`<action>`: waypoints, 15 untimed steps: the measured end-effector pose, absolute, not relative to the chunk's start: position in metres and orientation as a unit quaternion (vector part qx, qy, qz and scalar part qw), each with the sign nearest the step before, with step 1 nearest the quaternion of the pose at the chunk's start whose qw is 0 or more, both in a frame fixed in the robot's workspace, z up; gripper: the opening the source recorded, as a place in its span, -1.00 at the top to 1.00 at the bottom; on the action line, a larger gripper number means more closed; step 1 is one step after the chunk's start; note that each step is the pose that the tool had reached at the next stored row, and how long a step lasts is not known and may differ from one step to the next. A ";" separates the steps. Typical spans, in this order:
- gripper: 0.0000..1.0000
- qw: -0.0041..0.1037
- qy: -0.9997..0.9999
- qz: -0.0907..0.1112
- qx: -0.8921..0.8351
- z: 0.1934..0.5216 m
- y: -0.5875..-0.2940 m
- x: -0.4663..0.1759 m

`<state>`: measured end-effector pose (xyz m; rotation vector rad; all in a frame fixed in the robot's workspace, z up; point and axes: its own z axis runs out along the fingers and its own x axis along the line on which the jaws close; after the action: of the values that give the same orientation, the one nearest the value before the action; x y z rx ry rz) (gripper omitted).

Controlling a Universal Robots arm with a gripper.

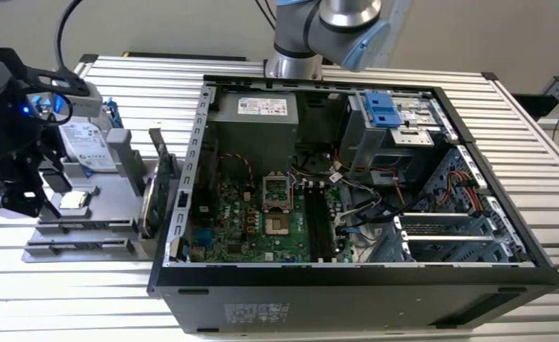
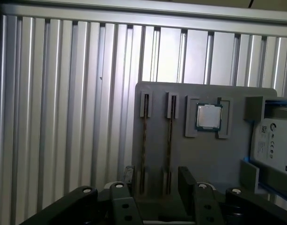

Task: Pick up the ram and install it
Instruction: 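Pick up the ram and move it above insertion slot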

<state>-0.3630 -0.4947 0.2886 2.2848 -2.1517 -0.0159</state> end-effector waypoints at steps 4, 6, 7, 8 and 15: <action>-1.00 0.002 -0.686 -0.005 0.728 0.285 -0.495 -0.363; -1.00 0.002 -0.686 -0.005 0.728 0.283 -0.495 -0.363; -1.00 0.002 -0.686 -0.005 0.728 0.282 -0.495 -0.363; -1.00 0.002 -0.686 -0.005 0.728 0.281 -0.495 -0.363; -1.00 0.002 -0.686 -0.006 0.728 0.274 -0.495 -0.363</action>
<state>-0.3630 -0.4946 0.2744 2.2839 -2.1509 -0.0173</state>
